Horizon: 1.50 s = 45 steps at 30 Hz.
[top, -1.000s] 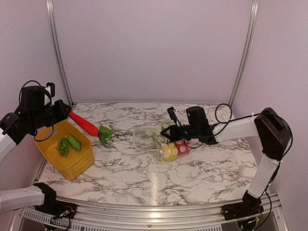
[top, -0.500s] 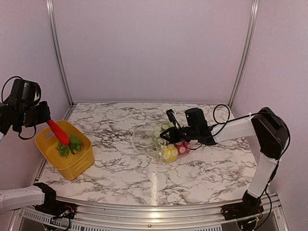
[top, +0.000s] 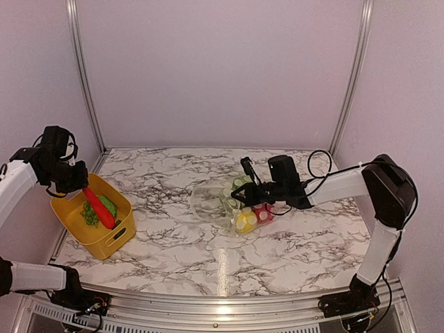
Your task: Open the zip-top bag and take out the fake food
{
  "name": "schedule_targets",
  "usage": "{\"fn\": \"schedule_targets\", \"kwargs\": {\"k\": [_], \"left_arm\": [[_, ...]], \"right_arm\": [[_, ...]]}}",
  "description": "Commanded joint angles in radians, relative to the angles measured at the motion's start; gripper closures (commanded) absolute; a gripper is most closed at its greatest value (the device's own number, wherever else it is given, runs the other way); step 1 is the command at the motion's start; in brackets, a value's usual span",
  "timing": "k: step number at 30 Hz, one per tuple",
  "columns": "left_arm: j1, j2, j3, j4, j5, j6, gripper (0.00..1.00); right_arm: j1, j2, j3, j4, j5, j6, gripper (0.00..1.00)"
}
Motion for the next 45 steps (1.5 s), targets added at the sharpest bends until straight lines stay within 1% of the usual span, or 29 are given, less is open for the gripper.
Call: {"fn": "schedule_targets", "kwargs": {"k": [1,3,5,6,8,10,12,13,15,18,21,25,28,30,32,36,40,45], "left_arm": [[0.065,0.055,-0.033,0.116,0.130,0.030,1.00],[0.079,0.083,-0.040,0.139,0.131,0.031,1.00],[0.084,0.106,-0.045,0.155,0.126,0.033,0.97],[0.086,0.116,-0.046,0.158,0.116,0.033,0.93],[0.090,0.130,-0.050,0.169,0.088,0.036,0.79],[0.093,0.142,-0.050,0.176,0.072,0.036,0.69],[0.094,0.145,-0.052,0.186,0.046,0.033,0.64],[0.094,0.146,-0.052,0.193,0.049,0.029,0.62],[0.095,0.135,-0.056,0.209,0.061,0.023,0.55],[0.094,0.117,-0.055,0.214,0.044,0.020,0.47],[0.094,0.095,-0.059,0.229,0.058,0.017,0.44],[0.086,0.038,-0.107,0.332,0.191,0.002,0.44],[0.056,0.007,-0.153,0.423,0.270,-0.018,0.42],[-0.003,-0.006,-0.186,0.498,0.300,-0.040,0.40],[-0.072,-0.004,-0.210,0.565,0.294,-0.057,0.39],[-0.225,0.058,-0.252,0.731,0.311,-0.112,0.39],[-0.372,0.177,-0.260,0.923,0.319,-0.130,0.39],[-0.502,0.358,-0.227,1.146,0.345,-0.194,0.41]], "right_arm": [[-0.010,0.021,0.020,0.014,-0.010,-0.010,1.00],[-0.011,0.023,0.026,0.012,-0.011,-0.009,1.00],[-0.010,0.025,0.029,0.012,-0.013,-0.009,1.00],[-0.009,0.026,0.029,0.010,-0.013,-0.009,1.00],[-0.011,0.026,0.031,0.009,-0.013,-0.009,1.00],[-0.010,0.026,0.031,0.009,-0.014,-0.008,1.00],[-0.010,0.026,0.033,0.009,-0.016,-0.006,1.00],[-0.010,0.026,0.034,0.011,-0.017,-0.006,1.00],[-0.009,0.028,0.038,0.014,-0.020,-0.003,1.00],[-0.009,0.028,0.045,0.013,-0.024,0.001,1.00],[-0.010,0.025,0.051,0.014,-0.028,0.003,1.00],[-0.011,0.020,0.059,0.014,-0.031,0.009,1.00],[-0.010,0.012,0.063,0.014,-0.032,0.011,1.00],[-0.010,0.005,0.064,0.012,-0.032,0.013,1.00],[-0.011,-0.002,0.066,0.010,-0.032,0.015,1.00],[-0.009,-0.017,0.063,0.023,-0.042,0.025,1.00],[-0.005,-0.040,0.067,0.028,-0.048,0.033,1.00],[0.000,-0.059,0.086,0.024,-0.054,0.041,1.00]]}}
